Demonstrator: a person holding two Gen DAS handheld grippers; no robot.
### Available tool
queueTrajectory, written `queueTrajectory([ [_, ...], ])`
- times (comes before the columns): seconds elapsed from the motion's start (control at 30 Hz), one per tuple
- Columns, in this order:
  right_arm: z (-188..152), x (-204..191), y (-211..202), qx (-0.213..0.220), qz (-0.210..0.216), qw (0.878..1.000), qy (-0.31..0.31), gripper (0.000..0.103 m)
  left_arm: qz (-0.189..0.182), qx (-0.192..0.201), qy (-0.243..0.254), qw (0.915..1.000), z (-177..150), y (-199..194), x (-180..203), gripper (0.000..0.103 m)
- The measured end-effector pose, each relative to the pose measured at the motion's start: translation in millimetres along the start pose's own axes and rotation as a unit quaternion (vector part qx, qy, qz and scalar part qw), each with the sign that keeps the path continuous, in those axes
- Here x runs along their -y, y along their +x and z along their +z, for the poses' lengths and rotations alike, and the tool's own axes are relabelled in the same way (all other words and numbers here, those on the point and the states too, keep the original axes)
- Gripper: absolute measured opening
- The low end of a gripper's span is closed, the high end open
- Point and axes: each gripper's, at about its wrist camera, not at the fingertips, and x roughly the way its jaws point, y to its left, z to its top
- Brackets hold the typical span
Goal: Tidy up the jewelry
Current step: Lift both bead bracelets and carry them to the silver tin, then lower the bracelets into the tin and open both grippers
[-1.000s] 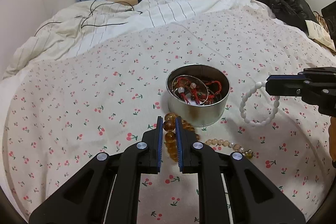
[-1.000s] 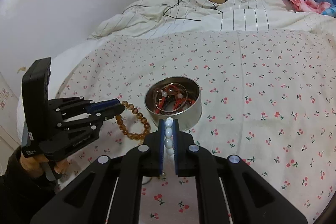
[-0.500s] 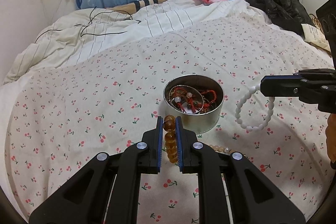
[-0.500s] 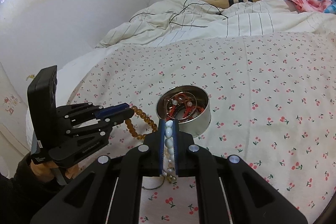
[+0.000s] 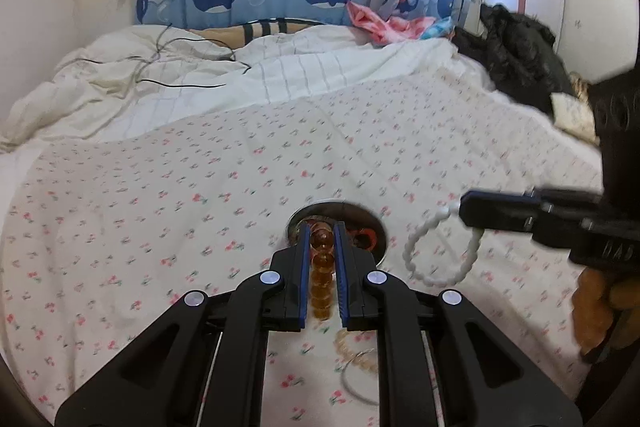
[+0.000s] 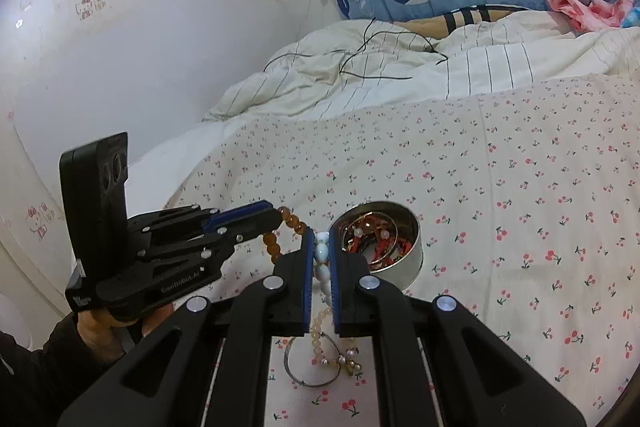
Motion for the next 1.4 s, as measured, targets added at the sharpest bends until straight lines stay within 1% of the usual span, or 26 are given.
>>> queueTrajectory([
  [0.07, 1, 1, -1, 0.002, -0.001, 1.000, 0.002, 0.008, -0.020, -0.001, -0.015, 0.9997, 6, 4, -4, 0.011],
  [0.23, 10, 6, 3, 0.009, 0.006, 1.000, 0.013, 0.008, -0.049, -0.004, -0.043, 0.9979, 16, 16, -10, 0.010],
  [0.3, 16, 9, 6, 0.013, 0.008, 1.000, 0.020, 0.008, -0.075, -0.006, -0.065, 0.9950, 20, 24, -15, 0.010],
  [0.47, 21, 20, 14, 0.014, 0.005, 0.999, 0.038, 0.008, -0.113, -0.008, -0.099, 0.9886, 24, 40, -22, 0.010],
  [0.73, 23, 25, 23, 0.007, 0.000, 0.999, 0.044, 0.008, -0.134, -0.042, -0.127, 0.9818, 11, 79, -24, 0.010],
  [0.8, 23, 25, 23, 0.007, 0.000, 0.999, 0.045, 0.008, -0.129, -0.057, -0.123, 0.9824, 7, 89, -22, 0.011],
  [0.87, 22, 26, 24, 0.005, 0.000, 0.999, 0.046, 0.008, -0.107, -0.076, -0.115, 0.9847, 4, 97, -21, 0.011],
  [0.93, 21, 26, 24, 0.005, 0.000, 0.999, 0.046, 0.008, -0.071, -0.100, -0.106, 0.9867, 0, 105, -22, 0.011],
  [0.97, 21, 26, 25, 0.004, 0.000, 0.999, 0.045, 0.008, -0.064, -0.107, -0.104, 0.9867, -2, 107, -22, 0.013],
  [1.03, 22, 25, 26, 0.003, 0.000, 0.999, 0.045, 0.008, -0.059, -0.119, -0.107, 0.9853, -3, 109, -26, 0.027],
  [1.07, 22, 25, 27, 0.002, 0.000, 0.999, 0.045, 0.008, -0.051, -0.118, -0.111, 0.9855, -3, 107, -28, 0.038],
  [1.1, 22, 26, 29, 0.000, 0.002, 0.999, 0.046, 0.008, -0.053, -0.111, -0.112, 0.9860, -2, 103, -30, 0.044],
  [1.13, 22, 26, 31, -0.001, 0.003, 0.999, 0.047, 0.008, -0.051, -0.108, -0.112, 0.9866, -1, 98, -32, 0.046],
  [1.2, 23, 26, 37, -0.005, 0.007, 0.999, 0.050, 0.008, -0.039, -0.097, -0.110, 0.9884, 2, 86, -37, 0.054],
  [1.33, 27, 27, 56, -0.017, 0.024, 0.998, 0.060, 0.008, -0.034, -0.081, -0.133, 0.9872, 6, 67, -57, 0.057],
  [1.37, 28, 28, 62, -0.020, 0.031, 0.997, 0.066, 0.008, -0.033, -0.077, -0.143, 0.9861, 6, 63, -63, 0.058],
  [1.4, 29, 31, 70, -0.025, 0.046, 0.995, 0.081, 0.008, -0.033, -0.075, -0.151, 0.9852, 5, 61, -67, 0.059],
])
